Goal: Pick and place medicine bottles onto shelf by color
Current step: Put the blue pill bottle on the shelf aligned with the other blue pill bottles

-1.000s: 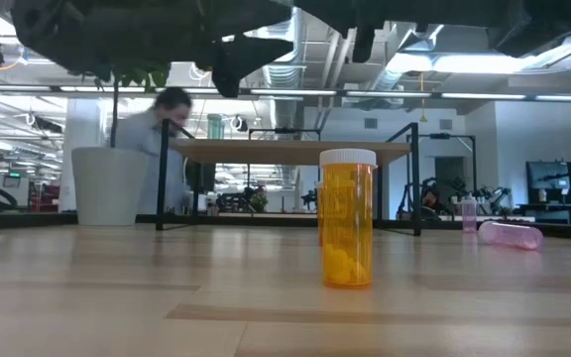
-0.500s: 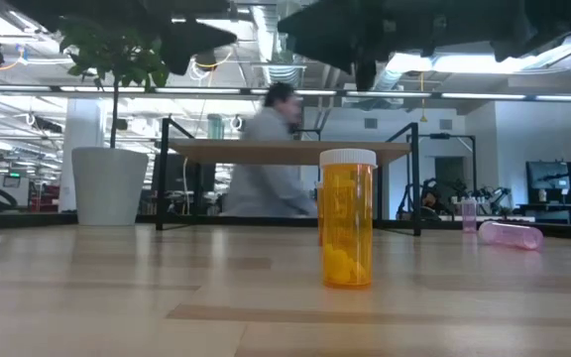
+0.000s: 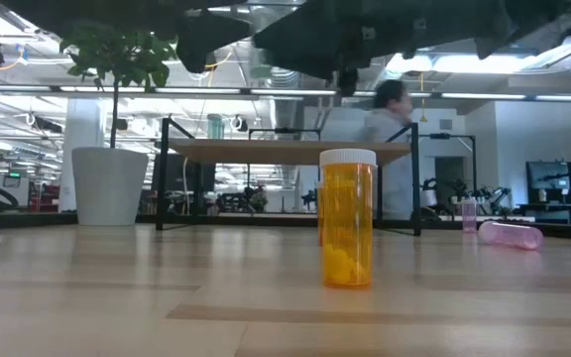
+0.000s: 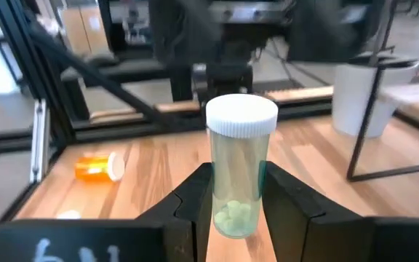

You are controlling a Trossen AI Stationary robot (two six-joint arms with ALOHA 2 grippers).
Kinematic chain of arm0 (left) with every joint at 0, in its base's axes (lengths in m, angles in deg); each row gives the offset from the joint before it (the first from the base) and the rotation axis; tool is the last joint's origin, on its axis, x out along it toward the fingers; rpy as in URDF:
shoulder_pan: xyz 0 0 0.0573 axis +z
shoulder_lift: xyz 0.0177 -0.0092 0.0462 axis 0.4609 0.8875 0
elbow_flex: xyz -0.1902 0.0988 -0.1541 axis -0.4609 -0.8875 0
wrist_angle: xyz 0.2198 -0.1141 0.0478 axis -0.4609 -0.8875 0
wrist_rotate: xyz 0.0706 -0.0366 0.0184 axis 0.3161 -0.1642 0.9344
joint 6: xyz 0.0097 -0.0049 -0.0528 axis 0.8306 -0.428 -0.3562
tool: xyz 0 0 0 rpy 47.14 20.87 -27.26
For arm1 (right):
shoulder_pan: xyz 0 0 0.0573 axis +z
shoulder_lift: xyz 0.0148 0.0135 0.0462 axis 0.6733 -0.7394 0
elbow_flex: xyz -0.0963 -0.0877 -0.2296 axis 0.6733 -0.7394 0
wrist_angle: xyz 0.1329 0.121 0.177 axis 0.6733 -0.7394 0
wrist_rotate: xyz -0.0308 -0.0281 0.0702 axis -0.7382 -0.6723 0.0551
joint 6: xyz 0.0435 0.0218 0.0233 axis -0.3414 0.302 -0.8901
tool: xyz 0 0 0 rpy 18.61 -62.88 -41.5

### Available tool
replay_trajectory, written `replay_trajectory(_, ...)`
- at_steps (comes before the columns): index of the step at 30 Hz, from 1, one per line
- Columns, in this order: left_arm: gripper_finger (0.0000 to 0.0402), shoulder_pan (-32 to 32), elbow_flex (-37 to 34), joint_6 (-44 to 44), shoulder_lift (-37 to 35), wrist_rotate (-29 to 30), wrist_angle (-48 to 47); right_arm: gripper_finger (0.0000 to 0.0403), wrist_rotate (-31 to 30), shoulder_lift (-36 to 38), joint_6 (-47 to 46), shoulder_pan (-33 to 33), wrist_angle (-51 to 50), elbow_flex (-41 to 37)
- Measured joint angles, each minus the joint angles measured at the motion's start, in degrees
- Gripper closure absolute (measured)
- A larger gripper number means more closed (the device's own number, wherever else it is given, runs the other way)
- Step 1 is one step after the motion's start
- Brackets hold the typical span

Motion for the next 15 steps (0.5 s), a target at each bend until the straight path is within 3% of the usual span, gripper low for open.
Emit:
replay_trajectory(5,0.0173,0.0,0.76,-0.09,0.6,-2.62,-1.21,0.0279,0.18,-2.33,-0.02,-0.33,-4.5,4.13)
replay_trajectory(15,0.0173,0.02,0.78,-1.38,0.58,-6.18,-6.13,0.0279,0.17,-2.21,0.03,-0.33,-5.62,4.89)
